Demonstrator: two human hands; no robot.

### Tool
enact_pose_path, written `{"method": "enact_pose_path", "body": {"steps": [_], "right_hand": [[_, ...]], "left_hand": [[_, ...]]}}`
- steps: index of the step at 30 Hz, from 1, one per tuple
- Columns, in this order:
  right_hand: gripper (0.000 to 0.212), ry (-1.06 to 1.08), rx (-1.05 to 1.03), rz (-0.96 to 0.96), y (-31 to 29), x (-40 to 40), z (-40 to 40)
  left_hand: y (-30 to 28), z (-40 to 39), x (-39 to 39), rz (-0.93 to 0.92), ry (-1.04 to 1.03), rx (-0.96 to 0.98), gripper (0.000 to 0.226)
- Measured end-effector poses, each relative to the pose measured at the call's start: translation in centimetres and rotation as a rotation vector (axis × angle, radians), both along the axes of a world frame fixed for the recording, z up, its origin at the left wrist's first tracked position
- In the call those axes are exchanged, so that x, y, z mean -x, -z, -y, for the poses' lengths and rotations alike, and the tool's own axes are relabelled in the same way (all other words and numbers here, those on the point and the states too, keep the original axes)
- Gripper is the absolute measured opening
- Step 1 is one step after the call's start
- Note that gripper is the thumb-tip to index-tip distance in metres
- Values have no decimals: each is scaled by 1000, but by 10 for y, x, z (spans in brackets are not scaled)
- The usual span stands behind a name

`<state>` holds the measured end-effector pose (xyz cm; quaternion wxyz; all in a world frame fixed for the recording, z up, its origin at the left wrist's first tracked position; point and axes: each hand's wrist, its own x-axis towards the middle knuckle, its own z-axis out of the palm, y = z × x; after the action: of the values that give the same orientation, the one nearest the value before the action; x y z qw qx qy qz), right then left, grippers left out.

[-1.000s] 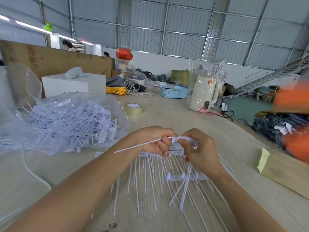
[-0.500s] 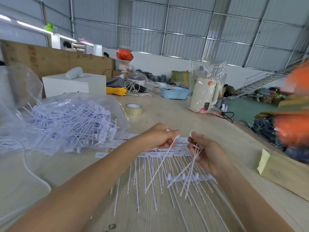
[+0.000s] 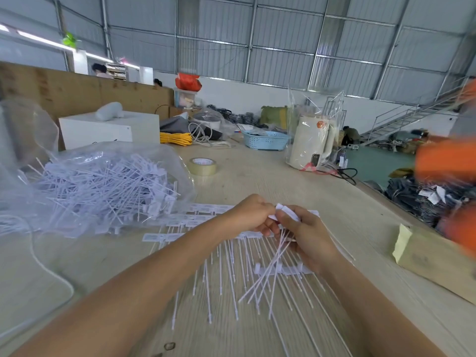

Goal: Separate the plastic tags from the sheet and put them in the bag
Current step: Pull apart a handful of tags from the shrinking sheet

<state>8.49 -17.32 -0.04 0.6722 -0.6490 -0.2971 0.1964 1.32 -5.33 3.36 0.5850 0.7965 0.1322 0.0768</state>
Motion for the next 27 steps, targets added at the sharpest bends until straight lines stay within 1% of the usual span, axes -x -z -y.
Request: {"method": "enact_pose_path", "body": {"steps": [2, 4, 6, 7, 8, 10, 12, 14, 16, 17, 18, 20, 22, 24, 25, 27], "right_hand": [[18, -10, 10, 32, -1, 0, 0], [15, 5, -21, 28, -1, 0, 0], [11, 52, -70, -30, -3, -2, 0], [11, 77, -98, -69, -3, -3, 1], [11, 100, -132, -107, -5, -5, 1], [10, 144, -198, -157, -7, -8, 3], [10, 188, -242, -181, -8, -10, 4], [12, 214, -247, -171, -7, -11, 4], [15, 244, -208, -85, -6, -11, 4], [16, 265, -184, -18, -8, -12, 5], [15, 293, -168, 50, -9, -13, 8], [10, 372, -152, 190, -15, -16, 13], [18, 442, -121, 364, -21, -19, 20], [12, 422, -80, 503, -23, -17, 22], [9, 386, -55, 530, -23, -15, 20], [9, 327, -13, 545, -23, -10, 13]], "left_hand": [[-2, 0, 2, 36, -11, 11, 22], [-4, 0, 3, 86, -44, 50, 13], [-5, 0, 1, 98, -101, 82, 23], [-5, 0, 0, 78, -113, 46, 27], [-5, 0, 0, 38, -101, -30, 26], [-4, 3, 2, -74, 12, -144, 25], [2, 11, 2, -155, 168, -161, 31], [11, 22, 0, -158, 234, -169, 26], [17, 30, -5, -92, 211, -237, 9], [17, 33, -7, -53, 184, -246, 10], [16, 36, -9, -24, 156, -234, 16], [11, 40, -11, 24, 118, -187, 22], [5, 44, -12, 72, 85, -205, 20], [-1, 49, -10, 116, 56, -301, 22], [-3, 51, -7, 132, 44, -349, 24], [-5, 52, 0, 145, 18, -412, 24]]}}
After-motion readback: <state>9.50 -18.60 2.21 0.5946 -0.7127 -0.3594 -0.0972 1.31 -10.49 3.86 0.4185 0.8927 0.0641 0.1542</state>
